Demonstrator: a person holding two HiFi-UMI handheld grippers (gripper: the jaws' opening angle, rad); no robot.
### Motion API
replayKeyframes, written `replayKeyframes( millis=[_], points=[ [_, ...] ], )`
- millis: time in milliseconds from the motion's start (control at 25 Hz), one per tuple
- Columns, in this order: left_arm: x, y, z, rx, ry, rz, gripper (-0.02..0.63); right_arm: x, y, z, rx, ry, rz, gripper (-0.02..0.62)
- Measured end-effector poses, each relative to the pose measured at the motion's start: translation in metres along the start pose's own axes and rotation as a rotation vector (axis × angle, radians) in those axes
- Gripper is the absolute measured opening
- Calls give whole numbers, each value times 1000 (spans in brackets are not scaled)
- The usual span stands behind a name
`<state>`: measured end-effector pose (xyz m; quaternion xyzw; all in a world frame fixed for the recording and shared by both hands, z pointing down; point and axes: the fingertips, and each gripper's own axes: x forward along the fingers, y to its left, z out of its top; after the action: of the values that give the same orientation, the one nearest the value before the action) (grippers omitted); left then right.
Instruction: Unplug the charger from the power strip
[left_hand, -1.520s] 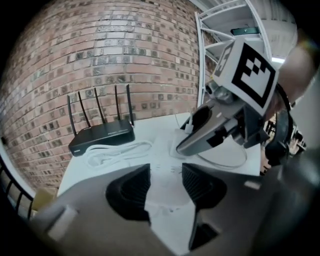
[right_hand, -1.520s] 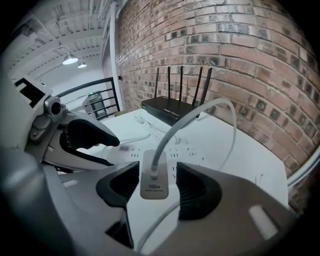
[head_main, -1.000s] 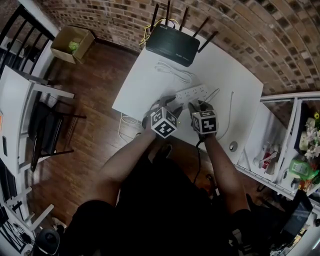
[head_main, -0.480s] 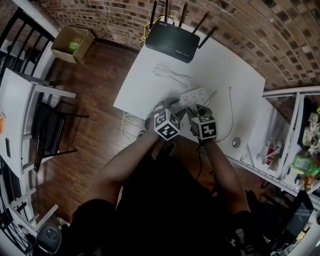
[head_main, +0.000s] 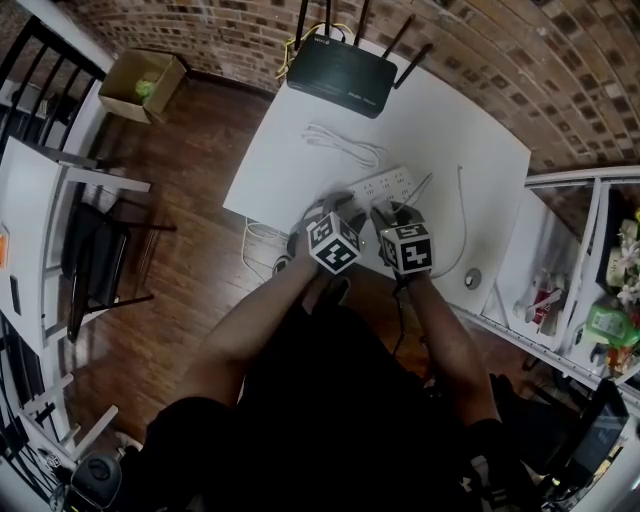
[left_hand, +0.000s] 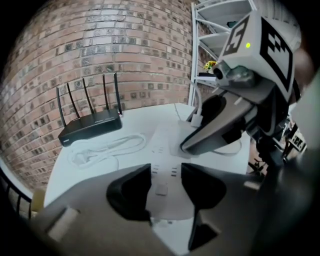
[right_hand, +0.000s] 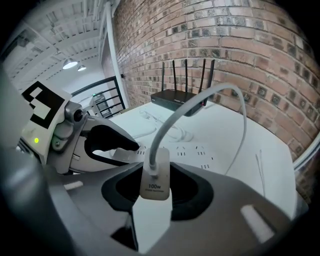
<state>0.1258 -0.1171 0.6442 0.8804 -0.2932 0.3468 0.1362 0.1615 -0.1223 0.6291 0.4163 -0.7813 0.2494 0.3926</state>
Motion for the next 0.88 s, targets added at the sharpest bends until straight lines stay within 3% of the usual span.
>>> replayKeyframes(
  millis=[880],
  points=[
    [0, 0, 0, -13, 3, -3, 192, -2, 1, 2, -34, -38, -46, 139]
  ],
)
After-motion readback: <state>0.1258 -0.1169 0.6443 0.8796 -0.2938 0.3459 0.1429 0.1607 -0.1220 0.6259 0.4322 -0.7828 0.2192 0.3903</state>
